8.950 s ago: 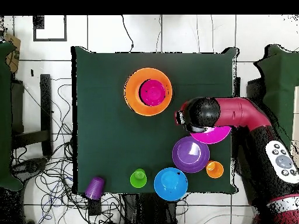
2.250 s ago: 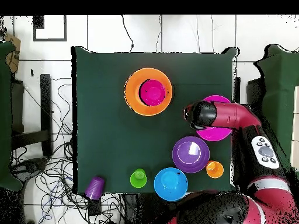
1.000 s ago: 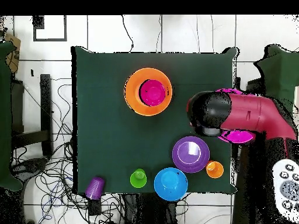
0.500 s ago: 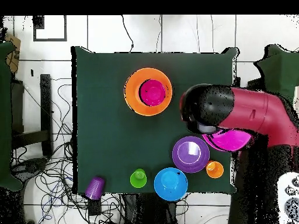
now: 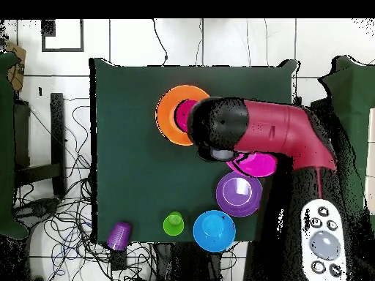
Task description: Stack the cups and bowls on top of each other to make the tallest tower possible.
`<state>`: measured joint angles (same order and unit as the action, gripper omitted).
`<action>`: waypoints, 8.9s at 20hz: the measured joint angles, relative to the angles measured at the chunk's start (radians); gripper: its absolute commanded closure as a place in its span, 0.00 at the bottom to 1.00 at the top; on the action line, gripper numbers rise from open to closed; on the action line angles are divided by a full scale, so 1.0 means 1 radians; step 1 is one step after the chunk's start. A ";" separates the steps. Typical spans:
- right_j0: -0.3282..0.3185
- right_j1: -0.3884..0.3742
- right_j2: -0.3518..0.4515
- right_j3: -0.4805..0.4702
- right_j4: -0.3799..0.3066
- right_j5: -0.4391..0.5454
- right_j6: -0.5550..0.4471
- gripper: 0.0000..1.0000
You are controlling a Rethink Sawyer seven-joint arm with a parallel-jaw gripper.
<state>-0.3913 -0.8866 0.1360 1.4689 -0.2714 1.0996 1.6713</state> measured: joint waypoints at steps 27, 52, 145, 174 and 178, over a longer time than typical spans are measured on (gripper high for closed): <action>0.208 0.243 -0.121 -0.106 0.050 -0.049 0.403 1.00; 0.216 0.115 -0.174 -0.220 0.116 0.170 0.407 1.00; 0.412 0.537 -0.375 -0.619 0.297 0.113 0.570 1.00; 0.422 0.501 -0.397 -0.489 0.300 0.059 0.570 1.00; 0.422 0.499 -0.398 -0.483 0.300 0.048 0.570 1.00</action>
<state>0.0305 -0.3877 -0.2622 0.9860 0.0286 1.1474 2.2408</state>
